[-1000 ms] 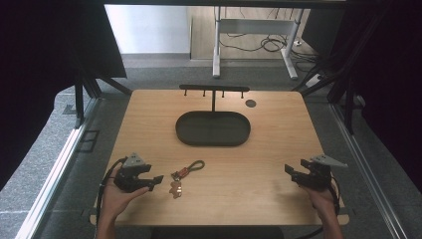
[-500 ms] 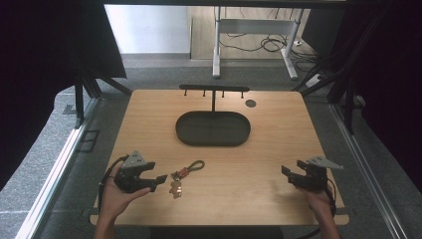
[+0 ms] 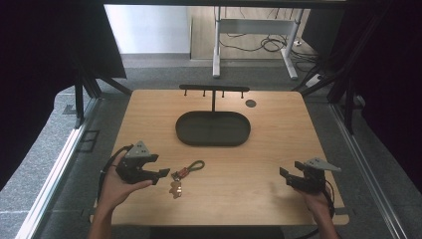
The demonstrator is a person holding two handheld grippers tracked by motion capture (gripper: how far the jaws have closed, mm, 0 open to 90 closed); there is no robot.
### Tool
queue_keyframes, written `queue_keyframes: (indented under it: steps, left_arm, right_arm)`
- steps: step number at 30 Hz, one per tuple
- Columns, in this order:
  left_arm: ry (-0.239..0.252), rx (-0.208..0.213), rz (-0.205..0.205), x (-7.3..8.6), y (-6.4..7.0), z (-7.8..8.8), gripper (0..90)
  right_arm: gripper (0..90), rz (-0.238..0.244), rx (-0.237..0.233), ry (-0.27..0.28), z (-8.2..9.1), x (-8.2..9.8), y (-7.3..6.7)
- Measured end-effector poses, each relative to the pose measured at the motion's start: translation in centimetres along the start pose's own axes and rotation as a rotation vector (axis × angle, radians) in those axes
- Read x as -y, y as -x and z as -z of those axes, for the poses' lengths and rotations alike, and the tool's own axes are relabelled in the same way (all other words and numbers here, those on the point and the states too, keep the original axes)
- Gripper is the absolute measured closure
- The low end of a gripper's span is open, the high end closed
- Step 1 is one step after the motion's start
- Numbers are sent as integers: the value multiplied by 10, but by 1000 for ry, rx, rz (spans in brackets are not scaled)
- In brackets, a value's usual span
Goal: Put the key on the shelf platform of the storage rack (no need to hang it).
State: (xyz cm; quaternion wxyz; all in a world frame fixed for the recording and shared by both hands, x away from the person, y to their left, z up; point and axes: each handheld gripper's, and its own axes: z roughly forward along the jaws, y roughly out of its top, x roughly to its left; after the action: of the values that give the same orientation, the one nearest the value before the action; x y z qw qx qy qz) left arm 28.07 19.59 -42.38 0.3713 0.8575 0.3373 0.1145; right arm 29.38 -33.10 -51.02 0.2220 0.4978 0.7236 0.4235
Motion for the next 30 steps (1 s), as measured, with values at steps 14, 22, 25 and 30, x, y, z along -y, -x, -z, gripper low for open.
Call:
queue_keyframes:
  steps: [14,22,25,30]
  left_arm:
    - [-55,60,-7,-8,-1,-10,352]
    - [-73,74,-42,-27,-1,-12,357]
    - [-83,77,-64,-34,2,-16,356]
    - [-102,98,-85,-44,6,-25,358]
  right_arm:
    - [298,61,-2,-31,-9,0,-13]
    - [298,88,12,-32,-5,2,-19]
    - [299,89,16,-37,-4,5,-19]
    - [300,81,21,-38,-3,6,-17]
